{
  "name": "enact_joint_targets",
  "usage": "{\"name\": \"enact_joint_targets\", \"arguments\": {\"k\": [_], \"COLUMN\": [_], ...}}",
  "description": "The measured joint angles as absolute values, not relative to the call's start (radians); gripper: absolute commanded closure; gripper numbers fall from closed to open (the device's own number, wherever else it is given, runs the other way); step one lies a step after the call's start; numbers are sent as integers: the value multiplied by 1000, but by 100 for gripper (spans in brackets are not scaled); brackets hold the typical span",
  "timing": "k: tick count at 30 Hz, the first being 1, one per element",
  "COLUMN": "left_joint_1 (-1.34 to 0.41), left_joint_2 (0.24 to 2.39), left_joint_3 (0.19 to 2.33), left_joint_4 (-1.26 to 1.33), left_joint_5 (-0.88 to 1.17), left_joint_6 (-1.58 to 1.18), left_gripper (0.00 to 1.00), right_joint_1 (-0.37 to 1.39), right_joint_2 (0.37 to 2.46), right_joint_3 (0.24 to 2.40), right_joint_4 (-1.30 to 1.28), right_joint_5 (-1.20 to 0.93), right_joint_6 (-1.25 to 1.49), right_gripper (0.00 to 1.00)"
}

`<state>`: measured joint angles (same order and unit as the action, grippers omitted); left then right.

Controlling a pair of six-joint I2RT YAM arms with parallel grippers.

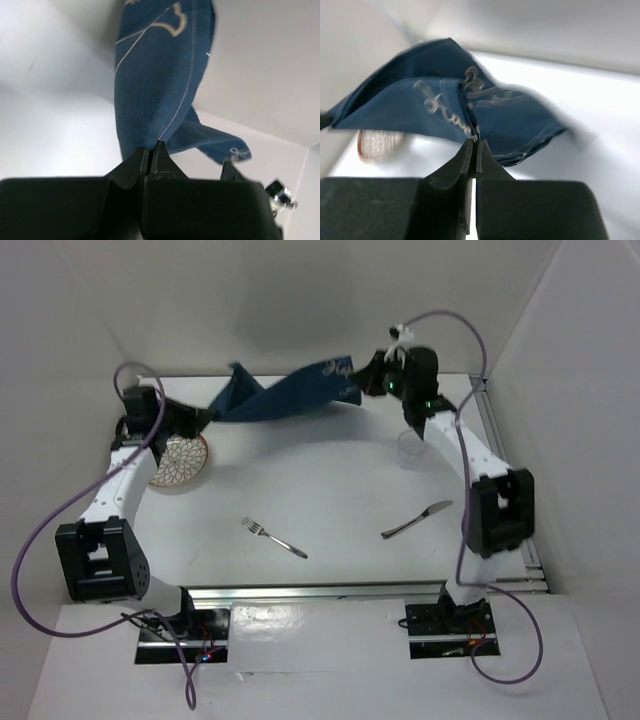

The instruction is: Set the dinner table for one person

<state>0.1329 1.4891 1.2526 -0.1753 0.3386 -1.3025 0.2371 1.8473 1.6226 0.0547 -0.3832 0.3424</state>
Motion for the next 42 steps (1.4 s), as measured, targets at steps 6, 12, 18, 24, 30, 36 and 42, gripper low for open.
{"name": "enact_joint_targets", "arguments": {"k": [6,12,18,24,30,36,42], "left_joint_1": [149,227,217,109,-26,-124,-146], "left_joint_2": [1444,1467,1419,1447,1774,1941,2012], "left_joint_3": [877,924,1202,1296,1345,1412,1480], "left_joint_4": [-167,-303,-430,-497,-574,-637,-653], "left_joint_5": [455,515,378,236,97,-67,-173], "left_joint_6": [-1336,-1227,-1022,-790,-712,-715,-746], "left_gripper": [0,0,51,100,100,100,100], "right_joint_1": [334,299,327,530,610,566,560], "right_joint_2": [1524,1477,1452,1481,1705,1932,2008], "right_joint_3": [1050,961,1172,1218,1258,1353,1359], "right_joint_4": [176,91,-15,-121,-270,-377,-419], "right_joint_5": [-309,-192,-156,-112,-91,-59,-31], "right_joint_6": [259,242,239,352,491,577,643], "right_gripper": [18,20,74,100,100,100,100]}}
